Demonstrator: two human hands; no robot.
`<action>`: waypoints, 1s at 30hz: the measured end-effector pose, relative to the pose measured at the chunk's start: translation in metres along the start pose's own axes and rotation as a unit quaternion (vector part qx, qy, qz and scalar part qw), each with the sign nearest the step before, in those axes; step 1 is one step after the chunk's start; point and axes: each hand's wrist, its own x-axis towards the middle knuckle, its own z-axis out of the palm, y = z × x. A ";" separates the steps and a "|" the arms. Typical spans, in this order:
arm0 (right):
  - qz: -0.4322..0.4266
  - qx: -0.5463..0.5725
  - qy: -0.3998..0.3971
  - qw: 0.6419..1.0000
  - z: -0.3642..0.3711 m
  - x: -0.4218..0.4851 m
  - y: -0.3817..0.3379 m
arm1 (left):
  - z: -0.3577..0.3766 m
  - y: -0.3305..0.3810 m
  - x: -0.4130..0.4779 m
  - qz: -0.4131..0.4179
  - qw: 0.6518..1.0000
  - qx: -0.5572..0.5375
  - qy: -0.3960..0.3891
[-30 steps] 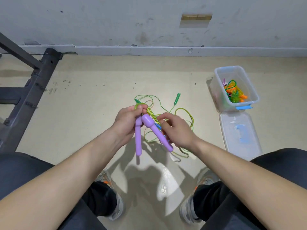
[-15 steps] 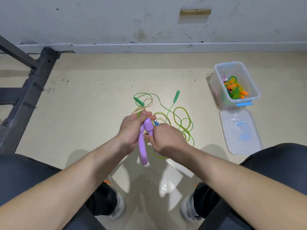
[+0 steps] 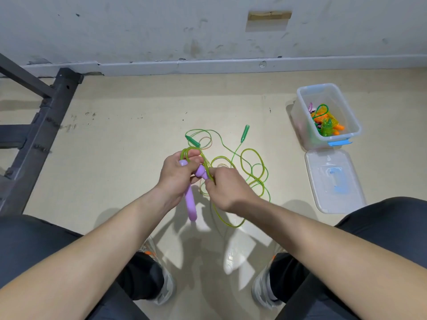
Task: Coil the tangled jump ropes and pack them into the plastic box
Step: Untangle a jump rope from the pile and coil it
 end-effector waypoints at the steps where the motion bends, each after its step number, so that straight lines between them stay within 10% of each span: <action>1: -0.001 0.022 -0.007 1.000 0.003 -0.003 -0.002 | 0.000 0.000 0.000 -0.006 1.000 -0.022 0.011; 9: -0.034 0.163 0.073 0.983 0.019 -0.019 -0.017 | 0.005 0.023 0.005 -0.014 0.988 -0.123 0.096; 18: -0.045 0.046 0.054 0.996 -0.002 -0.010 -0.014 | -0.005 0.043 0.012 -0.041 0.984 -0.174 0.020; 26: 0.068 0.362 -0.096 0.925 -0.004 -0.008 -0.027 | 0.009 0.029 0.002 0.036 0.989 -0.114 0.088; 30: 0.082 0.459 -0.029 0.884 0.017 -0.022 -0.044 | 0.014 0.021 0.003 0.101 0.985 -0.065 0.123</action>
